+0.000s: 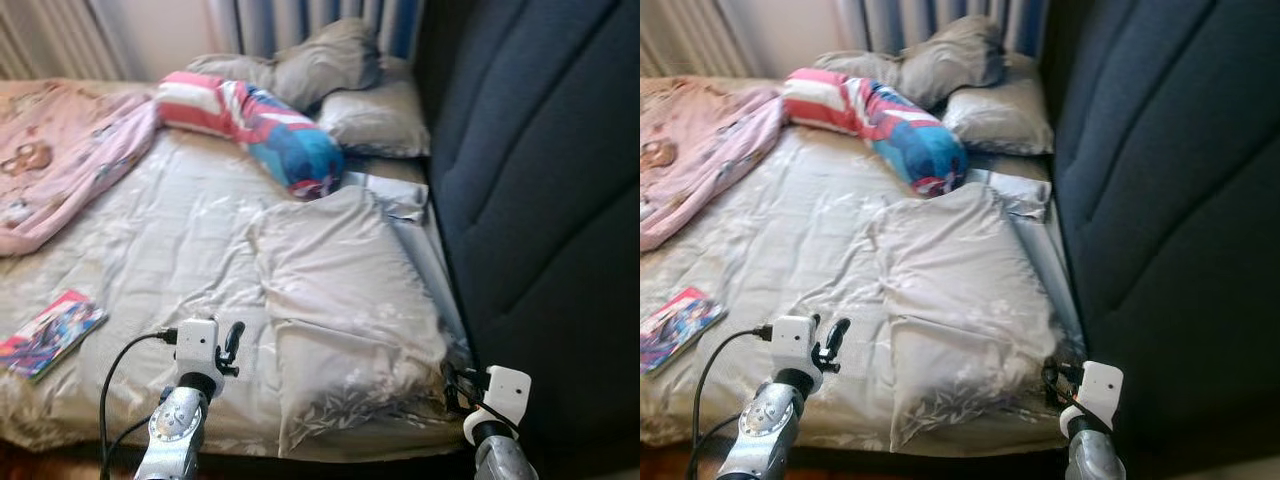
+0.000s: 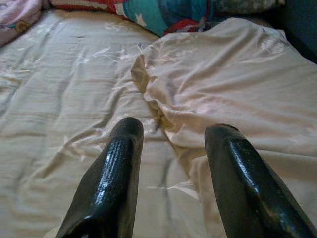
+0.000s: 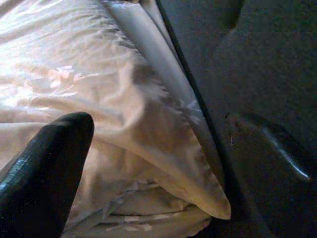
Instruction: Clean up the room
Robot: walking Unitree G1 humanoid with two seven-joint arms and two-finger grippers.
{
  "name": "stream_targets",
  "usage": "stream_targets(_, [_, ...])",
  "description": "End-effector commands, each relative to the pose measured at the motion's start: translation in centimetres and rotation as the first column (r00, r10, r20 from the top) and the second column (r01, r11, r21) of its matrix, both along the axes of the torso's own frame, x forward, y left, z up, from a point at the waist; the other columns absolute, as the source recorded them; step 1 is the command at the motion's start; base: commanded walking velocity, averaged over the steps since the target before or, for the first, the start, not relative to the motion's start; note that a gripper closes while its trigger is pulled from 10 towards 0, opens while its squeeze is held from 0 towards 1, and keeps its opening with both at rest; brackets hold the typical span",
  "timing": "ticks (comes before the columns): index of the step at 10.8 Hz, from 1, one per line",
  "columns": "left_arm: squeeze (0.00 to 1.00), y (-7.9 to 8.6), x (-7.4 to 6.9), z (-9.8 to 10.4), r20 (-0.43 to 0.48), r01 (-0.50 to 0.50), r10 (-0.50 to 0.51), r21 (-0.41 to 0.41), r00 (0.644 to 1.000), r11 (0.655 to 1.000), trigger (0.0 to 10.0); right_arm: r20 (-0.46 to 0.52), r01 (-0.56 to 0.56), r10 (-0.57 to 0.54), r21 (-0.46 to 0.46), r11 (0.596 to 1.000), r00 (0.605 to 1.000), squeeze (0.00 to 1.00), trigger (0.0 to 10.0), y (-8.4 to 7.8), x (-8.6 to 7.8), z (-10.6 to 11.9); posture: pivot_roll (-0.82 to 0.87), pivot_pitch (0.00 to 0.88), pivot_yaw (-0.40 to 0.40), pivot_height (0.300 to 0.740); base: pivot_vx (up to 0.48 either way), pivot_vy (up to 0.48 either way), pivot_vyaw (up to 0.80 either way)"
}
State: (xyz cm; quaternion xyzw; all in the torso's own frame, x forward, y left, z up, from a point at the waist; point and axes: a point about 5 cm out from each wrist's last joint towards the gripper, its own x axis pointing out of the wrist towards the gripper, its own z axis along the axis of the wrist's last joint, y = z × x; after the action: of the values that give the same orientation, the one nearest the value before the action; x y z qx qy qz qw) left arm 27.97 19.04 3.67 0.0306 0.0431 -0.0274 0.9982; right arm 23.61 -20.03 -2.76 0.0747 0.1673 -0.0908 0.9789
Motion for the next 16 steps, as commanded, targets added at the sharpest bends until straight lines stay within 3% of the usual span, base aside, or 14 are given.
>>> stream_targets(1, [0.0,-0.5,-0.2,-0.4,-0.02,0.013,-0.013,-0.007,1.0,1.0,10.0,0.014,-0.013,0.013,0.008,1.0,1.0,0.0,10.0,0.1,0.1,0.2,0.05,0.12,-0.02,0.74,0.0,0.0,0.0])
stream_targets(4, [0.0,-1.0,-0.5,-0.4,-0.015,0.01,-0.01,-0.016,1.0,1.0,10.0,0.073,-0.063,0.062,0.008,0.998,0.995,0.0,10.0,0.7,1.4,1.2,0.05,0.136,-0.02,0.74,0.0,0.0,0.0])
stream_targets(16, [0.0,-0.7,-0.5,-0.1,-0.011,-0.002,0.002,-0.024,1.0,1.0,10.0,0.091,-0.085,0.084,0.004,0.996,0.992,0.0,10.0,0.9,1.6,1.6,0.06,0.141,-0.018,0.74,0.044,0.0,0.0])
